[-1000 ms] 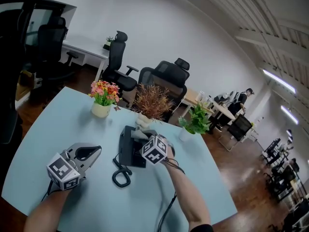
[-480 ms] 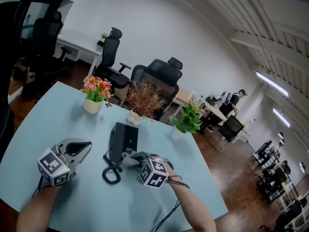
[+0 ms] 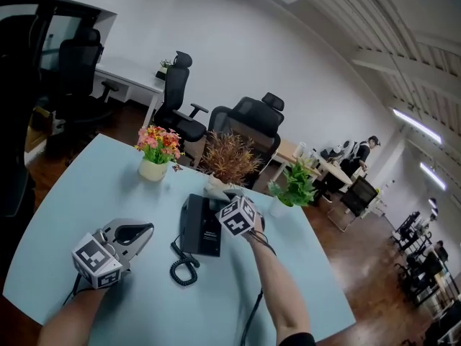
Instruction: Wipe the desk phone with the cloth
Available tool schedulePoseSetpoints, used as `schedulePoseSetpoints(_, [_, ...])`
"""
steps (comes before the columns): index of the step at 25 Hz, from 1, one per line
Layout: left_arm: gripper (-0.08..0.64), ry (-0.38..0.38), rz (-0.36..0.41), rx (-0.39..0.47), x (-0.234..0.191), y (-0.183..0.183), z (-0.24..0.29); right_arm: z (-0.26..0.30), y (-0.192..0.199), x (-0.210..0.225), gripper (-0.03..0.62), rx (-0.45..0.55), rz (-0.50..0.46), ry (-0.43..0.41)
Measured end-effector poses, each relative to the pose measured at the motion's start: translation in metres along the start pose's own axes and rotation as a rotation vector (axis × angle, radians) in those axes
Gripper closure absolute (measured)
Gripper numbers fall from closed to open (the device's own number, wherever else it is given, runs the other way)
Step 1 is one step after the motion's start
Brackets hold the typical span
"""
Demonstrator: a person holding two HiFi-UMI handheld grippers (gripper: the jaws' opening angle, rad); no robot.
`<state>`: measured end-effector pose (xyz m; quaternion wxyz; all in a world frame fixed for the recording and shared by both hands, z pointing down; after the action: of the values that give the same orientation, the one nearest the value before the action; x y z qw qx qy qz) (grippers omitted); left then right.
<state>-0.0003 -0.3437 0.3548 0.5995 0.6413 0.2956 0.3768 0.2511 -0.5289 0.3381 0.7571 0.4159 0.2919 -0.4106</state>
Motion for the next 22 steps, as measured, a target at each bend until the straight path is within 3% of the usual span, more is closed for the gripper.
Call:
schedulePoseSetpoints(5, [0.554,0.001,0.043,-0.012,0.002,-0.003,-0.002,-0.015,0.01,-0.027,0.592,-0.012,-0.12,-0.03])
schedulePoseSetpoints(17, [0.555,0.008,0.048,-0.018,0.01,0.0,0.003,-0.111,0.079,-0.147,0.592,-0.011,-0.401,-0.301])
schedulePoseSetpoints(20, [0.554,0.01,0.046,-0.023,0.01,-0.002,0.003,-0.12,0.08,-0.146,0.592,-0.006,-0.39,-0.383])
schedulePoseSetpoints(22, [0.554,0.016,0.047,-0.028,0.01,0.0,0.003,-0.114,0.068,-0.122,0.592,0.031,-0.307,-0.332])
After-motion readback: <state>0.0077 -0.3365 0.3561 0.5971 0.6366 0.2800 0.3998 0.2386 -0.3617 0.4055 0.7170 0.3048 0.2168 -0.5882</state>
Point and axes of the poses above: the fingertips, and each gripper's own axes: z forward along the fingers, x to its right, y out of its underside, the point moved 4 cm from there along -z, backward along the fingers, and after that the axes turned 13 degrees about -x, right-handed, at the moved point
